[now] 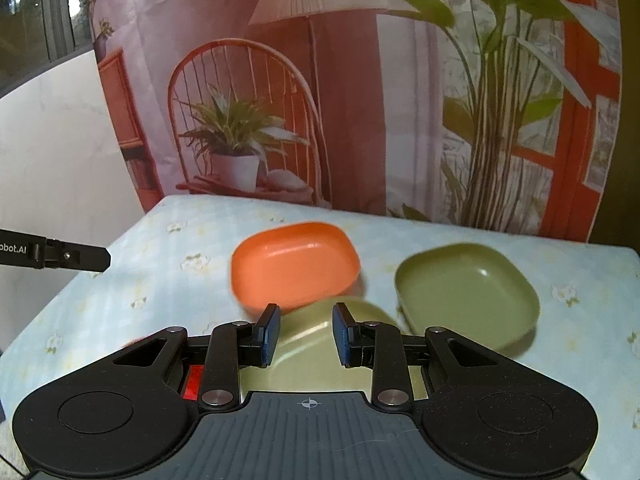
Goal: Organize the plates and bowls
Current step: 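Open the left tool and withdraw while the right tool releases its bowl and withdraws, then grasp the orange plate rim with the left tool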
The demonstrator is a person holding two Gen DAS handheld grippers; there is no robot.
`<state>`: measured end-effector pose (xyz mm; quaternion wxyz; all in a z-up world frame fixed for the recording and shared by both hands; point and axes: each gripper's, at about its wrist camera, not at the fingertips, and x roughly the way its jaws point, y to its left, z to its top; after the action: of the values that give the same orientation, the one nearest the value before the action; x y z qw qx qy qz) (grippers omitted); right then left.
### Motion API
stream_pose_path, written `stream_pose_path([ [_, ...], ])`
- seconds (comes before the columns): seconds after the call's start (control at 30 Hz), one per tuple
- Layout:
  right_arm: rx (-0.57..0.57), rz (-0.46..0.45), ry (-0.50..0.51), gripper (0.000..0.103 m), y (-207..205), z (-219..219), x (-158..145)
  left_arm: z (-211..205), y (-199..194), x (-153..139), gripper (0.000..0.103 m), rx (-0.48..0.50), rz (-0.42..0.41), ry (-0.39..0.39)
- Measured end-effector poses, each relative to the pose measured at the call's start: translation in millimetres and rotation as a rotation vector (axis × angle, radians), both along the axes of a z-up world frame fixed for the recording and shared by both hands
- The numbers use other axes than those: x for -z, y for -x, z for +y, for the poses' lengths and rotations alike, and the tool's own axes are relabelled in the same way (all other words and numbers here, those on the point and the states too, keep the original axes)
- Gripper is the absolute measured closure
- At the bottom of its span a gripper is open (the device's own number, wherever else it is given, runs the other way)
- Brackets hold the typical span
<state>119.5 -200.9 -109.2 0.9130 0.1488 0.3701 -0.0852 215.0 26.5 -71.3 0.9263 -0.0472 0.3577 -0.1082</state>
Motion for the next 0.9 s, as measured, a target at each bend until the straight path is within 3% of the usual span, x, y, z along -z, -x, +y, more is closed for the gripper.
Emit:
stream_pose_path([
  [0.33, 0.012, -0.014, 0.050, 0.076, -45, -34, -1, -5, -49, -8, 0.079, -0.002, -0.020, -0.011],
  [0.9, 0.003, 0.114, 0.014, 0.076, -115, -64, 72, -23, -124, 73, 0.078, -0.015, 0.229, 0.041],
])
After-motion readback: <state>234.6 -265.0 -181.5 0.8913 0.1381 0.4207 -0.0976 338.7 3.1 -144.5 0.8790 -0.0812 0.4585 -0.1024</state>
